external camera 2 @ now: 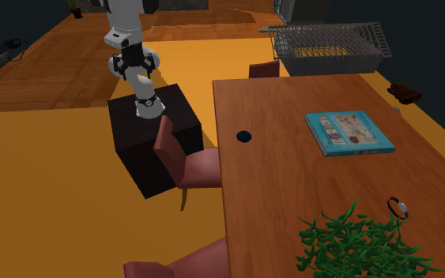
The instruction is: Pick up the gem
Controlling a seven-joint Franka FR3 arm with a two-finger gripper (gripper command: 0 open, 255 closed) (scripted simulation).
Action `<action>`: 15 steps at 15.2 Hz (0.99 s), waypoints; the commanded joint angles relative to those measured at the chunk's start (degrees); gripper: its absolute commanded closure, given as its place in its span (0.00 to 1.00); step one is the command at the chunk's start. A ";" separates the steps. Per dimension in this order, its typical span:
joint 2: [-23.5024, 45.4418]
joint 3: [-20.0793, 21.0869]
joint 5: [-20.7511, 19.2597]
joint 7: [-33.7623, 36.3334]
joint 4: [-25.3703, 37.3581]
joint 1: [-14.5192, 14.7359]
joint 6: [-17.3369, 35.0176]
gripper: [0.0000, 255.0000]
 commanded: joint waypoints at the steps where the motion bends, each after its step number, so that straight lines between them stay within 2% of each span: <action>1: 0.00 0.00 0.00 0.00 0.00 0.00 0.00 0.00; 8: 10.98 3.89 3.68 3.73 1.33 2.56 10.45 0.00; 15: 23.56 7.71 5.61 7.07 5.97 4.58 19.44 0.00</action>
